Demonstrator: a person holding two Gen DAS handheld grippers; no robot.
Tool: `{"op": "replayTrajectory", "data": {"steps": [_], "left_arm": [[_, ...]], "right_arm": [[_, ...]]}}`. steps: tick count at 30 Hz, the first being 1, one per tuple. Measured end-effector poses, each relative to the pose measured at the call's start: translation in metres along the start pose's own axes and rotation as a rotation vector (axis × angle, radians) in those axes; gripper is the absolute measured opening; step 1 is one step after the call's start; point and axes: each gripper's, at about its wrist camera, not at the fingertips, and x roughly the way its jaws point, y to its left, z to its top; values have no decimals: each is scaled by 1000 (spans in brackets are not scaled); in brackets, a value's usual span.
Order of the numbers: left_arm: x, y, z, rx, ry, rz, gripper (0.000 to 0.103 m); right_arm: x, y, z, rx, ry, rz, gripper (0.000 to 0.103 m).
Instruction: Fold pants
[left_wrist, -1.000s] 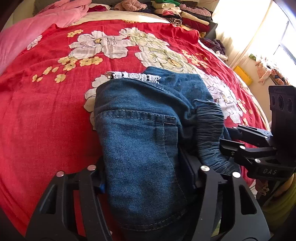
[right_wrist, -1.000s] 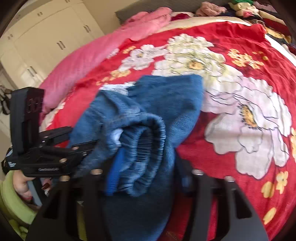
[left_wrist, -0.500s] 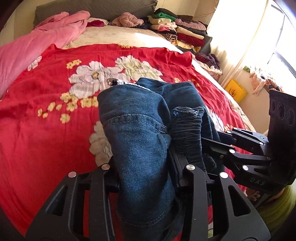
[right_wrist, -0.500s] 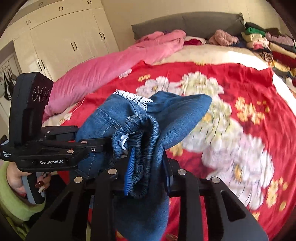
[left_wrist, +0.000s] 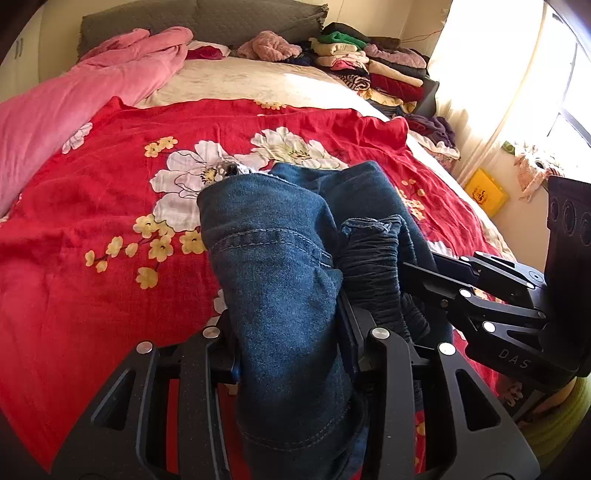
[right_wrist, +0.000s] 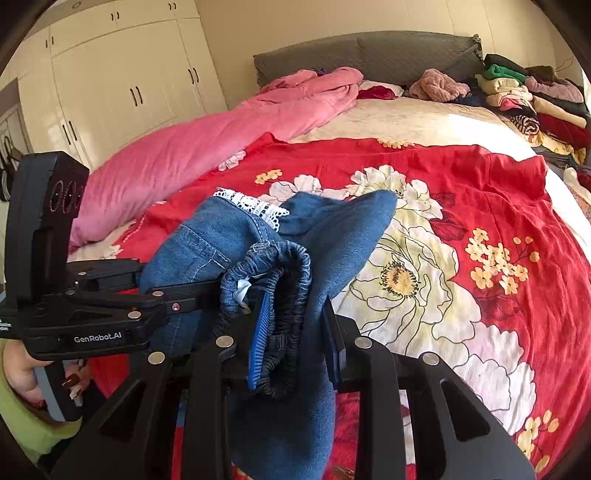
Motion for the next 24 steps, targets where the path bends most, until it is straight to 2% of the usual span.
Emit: {"op": "replayTrajectory", "data": {"steps": [5, 7, 10, 13, 15, 20, 24], "left_arm": [[11, 8, -4, -17, 14, 26, 30], [14, 12, -6, -28, 18, 32, 35], [18, 17, -8, -39, 25, 41, 42], [20, 21, -10, -41, 25, 55, 57], [20, 22, -11, -41, 23, 64, 64], [26, 25, -13, -42, 50, 87, 70], [29, 25, -16, -39, 60, 98, 72]], "right_arm": [[10, -3, -5, -4, 24, -79, 27], [12, -5, -7, -13, 32, -117, 29], [13, -6, -11, -28, 35, -156, 39], [16, -6, -13, -37, 45, -174, 49], [19, -6, -15, -40, 60, -186, 51], [33, -13, -23, -29, 122, -220, 57], [38, -21, -26, 19, 143, -214, 61]]}}
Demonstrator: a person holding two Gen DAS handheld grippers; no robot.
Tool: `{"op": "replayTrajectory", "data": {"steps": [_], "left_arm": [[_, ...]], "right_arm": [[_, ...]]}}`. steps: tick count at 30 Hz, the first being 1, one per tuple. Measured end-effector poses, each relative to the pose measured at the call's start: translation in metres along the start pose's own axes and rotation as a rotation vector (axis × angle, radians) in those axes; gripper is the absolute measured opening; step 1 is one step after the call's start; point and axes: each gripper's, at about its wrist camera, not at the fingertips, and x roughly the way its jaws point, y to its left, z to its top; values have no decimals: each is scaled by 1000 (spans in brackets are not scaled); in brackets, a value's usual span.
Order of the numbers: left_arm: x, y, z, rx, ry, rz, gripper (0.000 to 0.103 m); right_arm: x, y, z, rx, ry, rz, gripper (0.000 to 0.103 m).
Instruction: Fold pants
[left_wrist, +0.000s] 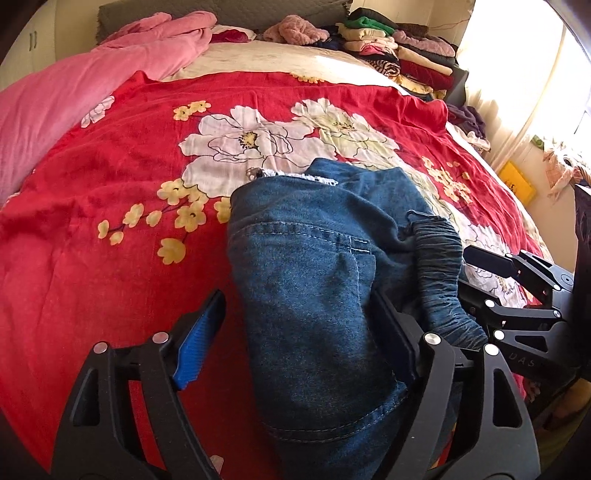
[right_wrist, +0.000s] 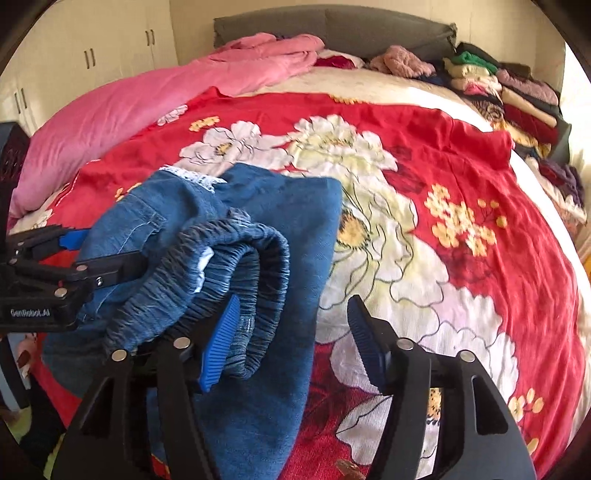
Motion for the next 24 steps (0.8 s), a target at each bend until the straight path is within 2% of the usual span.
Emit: {"op": "replayTrajectory", "data": {"steps": [3, 5, 8, 13, 15, 19, 24], "left_arm": [[-5, -2, -2, -4, -16, -9, 78], [-10, -3, -3, 2, -33, 1, 82], [-19, -4, -3, -4, -54, 1, 88], [-49, -6, -5, -10, -110, 8, 93], [-63, -9, -9, -3, -139, 28, 93], [-84, -13, -16, 2, -177, 54, 93], [-105, -20, -30, 19, -199, 79, 93]], "right_arm": [[-1, -2, -1, 19, -5, 7, 62], [-9, -4, -2, 39, -19, 5, 70], [-29, -6, -3, 61, -73, 8, 83], [-66, -10, -8, 83, -166, -27, 88], [-81, -12, -11, 88, -207, -34, 97], [-114, -11, -17, 74, -284, -48, 98], [-139, -6, -27, 58, -314, -69, 98]]}}
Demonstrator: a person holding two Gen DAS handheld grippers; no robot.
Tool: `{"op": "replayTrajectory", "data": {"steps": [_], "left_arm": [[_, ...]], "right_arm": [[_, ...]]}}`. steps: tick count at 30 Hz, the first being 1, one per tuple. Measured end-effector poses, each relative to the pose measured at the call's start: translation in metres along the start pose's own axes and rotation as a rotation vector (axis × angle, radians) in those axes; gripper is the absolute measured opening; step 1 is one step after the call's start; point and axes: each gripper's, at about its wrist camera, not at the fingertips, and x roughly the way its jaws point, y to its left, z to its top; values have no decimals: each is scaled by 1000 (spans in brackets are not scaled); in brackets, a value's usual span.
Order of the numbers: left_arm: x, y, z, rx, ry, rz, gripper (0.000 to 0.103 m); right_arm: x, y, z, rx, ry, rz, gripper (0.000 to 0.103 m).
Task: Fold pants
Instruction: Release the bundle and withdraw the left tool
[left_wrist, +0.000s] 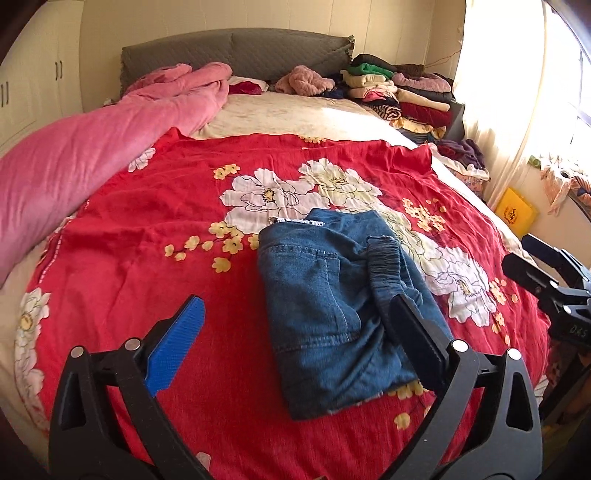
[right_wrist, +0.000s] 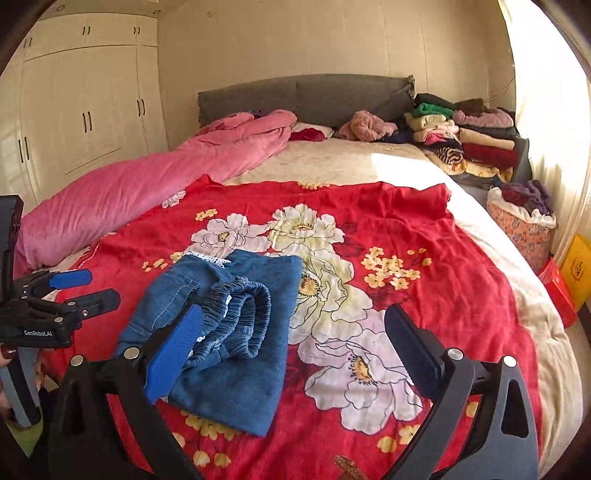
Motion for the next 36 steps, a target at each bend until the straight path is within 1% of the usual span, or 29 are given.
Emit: {"op": "replayTrajectory", "data": {"steps": [10, 18, 27, 29, 33, 36], "left_arm": [[-30, -8, -29, 24, 3, 17, 93], [-39, -6, -50, 18, 33, 34, 93], [-43, -4, -64, 1, 50, 33, 93], [-42, -3, -69, -9, 56, 25, 93], [-34, -3, -78, -7, 93, 24, 93], [-30, -3, -81, -4, 110, 32, 93]], "right_arm": [[-39, 12, -20, -10, -22, 4, 98], [-55, 20, -31, -38, -12, 3, 98], [-57, 20, -53, -44, 71, -1, 98], [-55, 18, -60, -32, 96, 10, 98], [-43, 19, -74, -12, 158, 8, 98], [-36, 21, -80, -13, 181, 0, 98]]}}
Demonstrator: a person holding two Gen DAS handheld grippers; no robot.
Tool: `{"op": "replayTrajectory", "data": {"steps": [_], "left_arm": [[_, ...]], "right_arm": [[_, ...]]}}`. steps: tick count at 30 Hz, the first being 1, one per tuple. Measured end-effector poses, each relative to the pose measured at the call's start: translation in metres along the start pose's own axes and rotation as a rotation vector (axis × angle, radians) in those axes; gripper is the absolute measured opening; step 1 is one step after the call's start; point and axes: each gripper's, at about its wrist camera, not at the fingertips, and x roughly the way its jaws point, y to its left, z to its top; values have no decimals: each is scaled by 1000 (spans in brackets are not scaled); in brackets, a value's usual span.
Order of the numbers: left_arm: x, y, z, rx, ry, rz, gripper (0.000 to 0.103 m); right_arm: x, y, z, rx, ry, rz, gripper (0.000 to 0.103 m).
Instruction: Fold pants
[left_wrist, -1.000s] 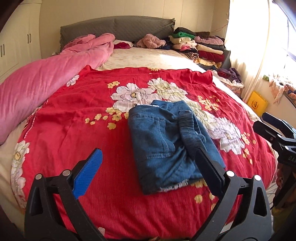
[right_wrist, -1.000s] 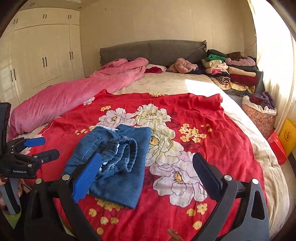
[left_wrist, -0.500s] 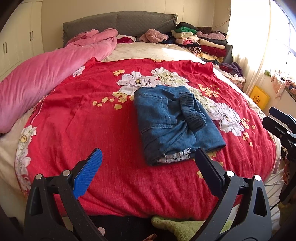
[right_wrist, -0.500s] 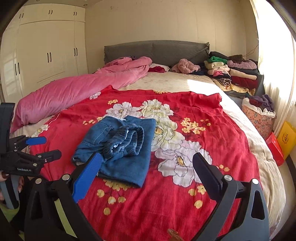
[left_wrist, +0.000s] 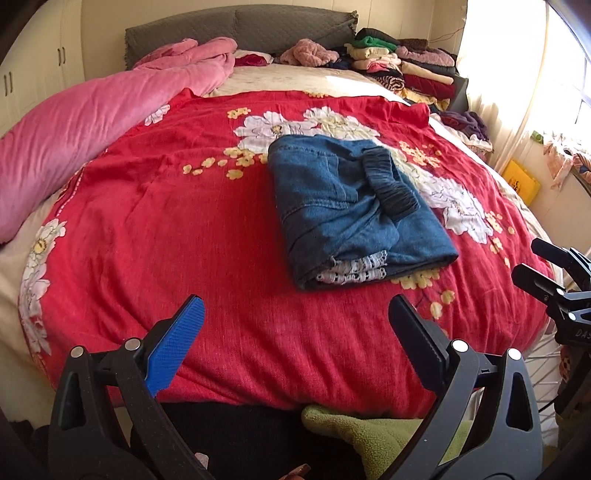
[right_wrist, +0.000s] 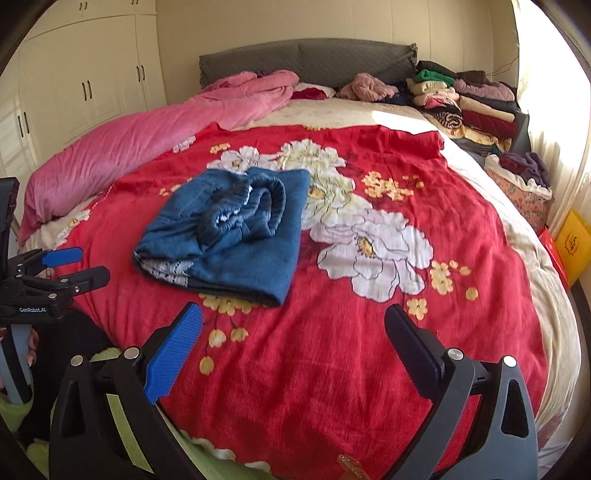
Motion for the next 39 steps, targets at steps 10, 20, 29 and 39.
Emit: {"op": "replayTrajectory", "data": {"steps": [10, 20, 29, 39], "left_arm": [[3, 3, -2, -7, 7, -2, 93], [2, 4, -2, -13, 8, 4, 93], [-1, 5, -2, -23, 7, 6, 93], [-3, 5, -1, -27, 6, 10, 93]], "right_arm": [[1, 2, 1, 0, -3, -4, 98], [-2, 2, 2, 2, -11, -5, 98], [-3, 2, 2, 1, -14, -7, 98], [-6, 2, 5, 1, -18, -12, 98]]}}
